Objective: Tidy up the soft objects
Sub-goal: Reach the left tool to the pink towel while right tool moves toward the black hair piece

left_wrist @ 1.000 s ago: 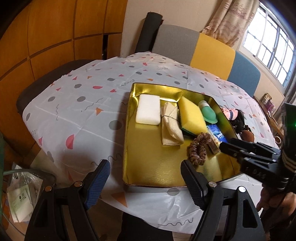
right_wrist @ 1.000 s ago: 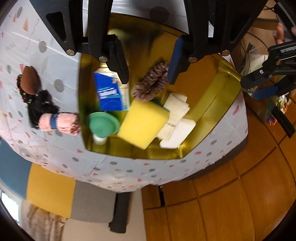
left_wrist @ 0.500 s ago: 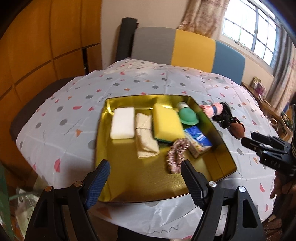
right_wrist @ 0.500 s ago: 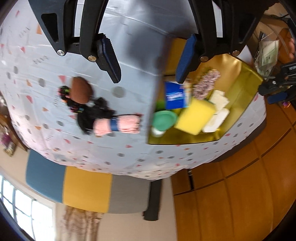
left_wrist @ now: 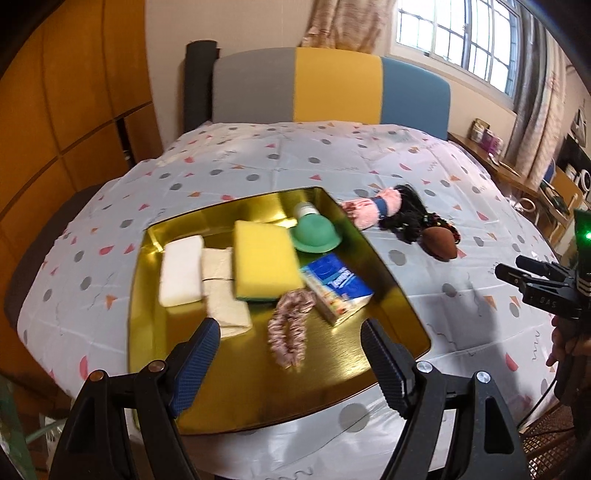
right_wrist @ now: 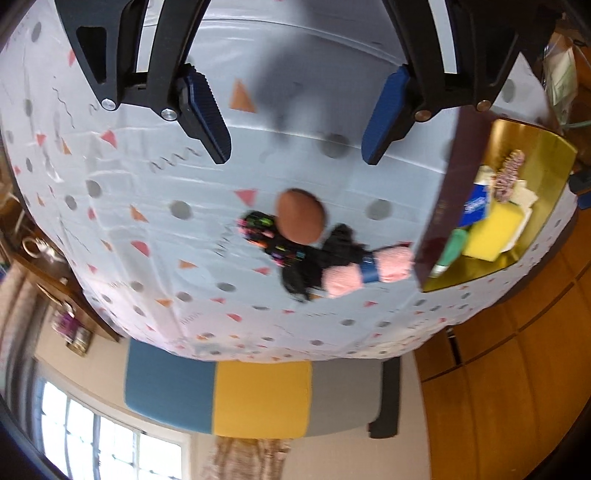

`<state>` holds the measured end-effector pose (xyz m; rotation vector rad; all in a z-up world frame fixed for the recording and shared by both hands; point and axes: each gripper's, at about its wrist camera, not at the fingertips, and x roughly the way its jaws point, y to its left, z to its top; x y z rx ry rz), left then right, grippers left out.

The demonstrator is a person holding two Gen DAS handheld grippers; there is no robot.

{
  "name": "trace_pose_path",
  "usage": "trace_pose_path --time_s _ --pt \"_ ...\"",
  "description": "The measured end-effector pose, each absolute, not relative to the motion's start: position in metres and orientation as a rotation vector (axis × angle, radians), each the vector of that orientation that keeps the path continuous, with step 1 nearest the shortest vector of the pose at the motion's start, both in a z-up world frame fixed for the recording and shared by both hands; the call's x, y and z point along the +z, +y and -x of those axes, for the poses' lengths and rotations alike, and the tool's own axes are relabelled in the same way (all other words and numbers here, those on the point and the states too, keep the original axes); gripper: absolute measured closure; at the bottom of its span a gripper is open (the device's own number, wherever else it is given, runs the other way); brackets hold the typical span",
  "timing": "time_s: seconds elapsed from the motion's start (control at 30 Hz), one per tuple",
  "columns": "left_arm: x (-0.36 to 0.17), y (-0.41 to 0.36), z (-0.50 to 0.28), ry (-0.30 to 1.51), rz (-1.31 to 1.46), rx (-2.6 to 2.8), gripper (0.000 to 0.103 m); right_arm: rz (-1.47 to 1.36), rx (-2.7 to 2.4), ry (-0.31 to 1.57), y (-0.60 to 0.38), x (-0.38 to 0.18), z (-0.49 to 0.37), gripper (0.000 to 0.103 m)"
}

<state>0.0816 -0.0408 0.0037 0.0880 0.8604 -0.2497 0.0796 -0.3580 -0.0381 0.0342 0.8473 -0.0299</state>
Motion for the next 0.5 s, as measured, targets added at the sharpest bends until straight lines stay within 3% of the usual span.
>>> trace_pose_path --time_s 0.27,0.5 --pt "0.016 -0.092 -0.114 0.876 -0.168 -0.37 0.027 -0.196 -0.145 0.875 -0.42 -0.063 -0.072 0.028" --pt "0.009 -0.147 -0.16 0.905 -0.322 -0.426 0.031 -0.283 -0.137 0.835 -0.428 -0.052 -0.071 0.025"
